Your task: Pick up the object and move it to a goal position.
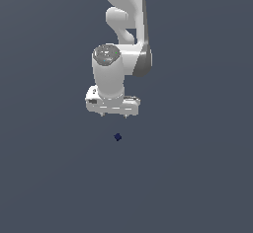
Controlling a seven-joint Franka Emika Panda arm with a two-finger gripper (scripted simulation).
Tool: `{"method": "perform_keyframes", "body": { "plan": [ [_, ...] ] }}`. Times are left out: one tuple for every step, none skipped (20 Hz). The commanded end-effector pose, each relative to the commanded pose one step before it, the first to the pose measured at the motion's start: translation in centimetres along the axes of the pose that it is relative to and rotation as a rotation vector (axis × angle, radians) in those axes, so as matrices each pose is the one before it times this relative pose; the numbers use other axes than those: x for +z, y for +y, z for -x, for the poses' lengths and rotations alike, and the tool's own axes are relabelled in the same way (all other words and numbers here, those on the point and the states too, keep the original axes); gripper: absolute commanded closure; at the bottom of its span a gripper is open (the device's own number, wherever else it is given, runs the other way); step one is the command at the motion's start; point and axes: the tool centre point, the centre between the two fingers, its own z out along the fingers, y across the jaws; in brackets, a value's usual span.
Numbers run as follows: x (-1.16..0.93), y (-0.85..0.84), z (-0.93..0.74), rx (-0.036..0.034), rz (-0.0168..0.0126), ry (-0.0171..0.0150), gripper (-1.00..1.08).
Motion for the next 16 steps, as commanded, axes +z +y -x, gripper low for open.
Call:
{"method": "perform_keyframes", "body": {
  "plan": [
    [0.000, 0.001, 0.000, 0.00000, 0.00000, 0.00000, -0.92],
    [-0.026, -0.056, -0.007, -0.00151, -0.00017, 0.00026, -0.92],
    [-0.078, -0.168, -0.020, -0.00453, -0.00056, 0.00078, -0.92],
    [-0.126, -0.266, -0.034, -0.00731, -0.00089, 0.00125, -0.92],
    [-0.176, -0.372, -0.047, -0.01025, -0.00122, 0.00175, -0.92],
    [-0.224, -0.467, -0.060, -0.01305, -0.00150, 0.00221, -0.92],
    [-0.239, -0.493, -0.064, -0.01404, -0.00153, 0.00234, -0.92],
    [-0.191, -0.386, -0.051, -0.01131, -0.00116, 0.00183, -0.92],
    [-0.138, -0.271, -0.036, -0.00829, -0.00078, 0.00129, -0.92],
    [-0.085, -0.160, -0.020, -0.00523, -0.00043, 0.00076, -0.92],
    [-0.033, -0.055, -0.005, -0.00217, -0.00012, 0.00026, -0.92],
    [0.012, 0.031, 0.006, 0.00067, 0.00010, -0.00015, -0.92],
    [0.044, 0.074, 0.008, 0.00282, 0.00017, -0.00035, -0.92],
    [0.052, 0.052, -0.004, 0.00396, -0.00001, -0.00022, -0.92],
    [0.052, 0.006, -0.021, 0.00473, -0.00028, 0.00003, -0.92],
    [0.063, -0.013, -0.032, 0.00596, -0.00043, 0.00012, -0.92]
  ]
}}
